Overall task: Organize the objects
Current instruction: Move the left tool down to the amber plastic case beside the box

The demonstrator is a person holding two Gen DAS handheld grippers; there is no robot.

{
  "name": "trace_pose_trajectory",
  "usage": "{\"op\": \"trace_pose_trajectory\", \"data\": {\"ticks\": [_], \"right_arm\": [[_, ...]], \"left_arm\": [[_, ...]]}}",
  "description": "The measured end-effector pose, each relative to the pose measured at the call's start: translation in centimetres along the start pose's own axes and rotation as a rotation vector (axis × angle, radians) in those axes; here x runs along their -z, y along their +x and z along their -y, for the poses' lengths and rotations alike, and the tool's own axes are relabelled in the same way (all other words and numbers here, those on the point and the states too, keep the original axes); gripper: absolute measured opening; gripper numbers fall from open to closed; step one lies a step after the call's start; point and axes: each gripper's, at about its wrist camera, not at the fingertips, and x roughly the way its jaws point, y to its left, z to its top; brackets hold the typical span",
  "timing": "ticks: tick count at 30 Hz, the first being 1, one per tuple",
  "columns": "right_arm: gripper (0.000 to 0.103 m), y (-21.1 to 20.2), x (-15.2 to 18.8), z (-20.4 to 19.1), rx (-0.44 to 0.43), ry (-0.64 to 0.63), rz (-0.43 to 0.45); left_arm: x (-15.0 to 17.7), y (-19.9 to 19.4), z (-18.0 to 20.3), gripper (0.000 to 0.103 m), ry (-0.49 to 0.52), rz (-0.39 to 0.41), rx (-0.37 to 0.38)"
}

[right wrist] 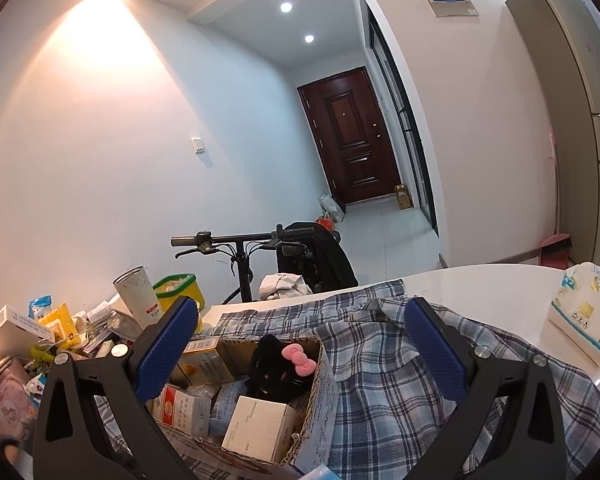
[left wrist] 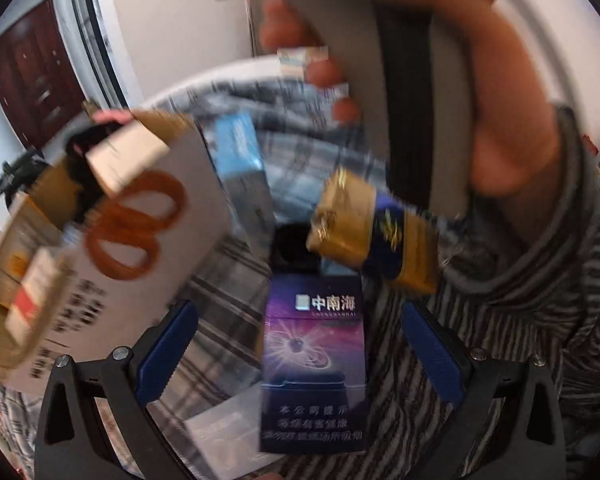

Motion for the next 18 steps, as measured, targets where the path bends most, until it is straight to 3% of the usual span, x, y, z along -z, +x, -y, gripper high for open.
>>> {"op": "trace_pose_trajectory", "data": {"ticks": [2, 4, 9, 18], "right_arm": [[0.103, 0.1, 0.0, 0.1, -0.001, 0.003, -0.002], [0.103, 0.2, 0.0, 0.0, -0.001, 0.001, -0.005], [0.103, 0.3, 0.1, -0.2, -0.007, -0.008, -0.009], [0.103, 0.2, 0.2, 0.0, 0.001, -0.008, -0.006]], "left_arm": [[0.0, 0.8, 0.0, 0.102, -0.008, -0.023, 0.015], [0.0, 1.2, 0.0, 0.084, -0.012, -0.037, 0.028], [0.1, 1.7, 0.0, 0.061, -0.012, -0.055, 0.031], [-0.4, -1.4, -1.3, 0.06, -0.048, 0.084, 0.116]]}}
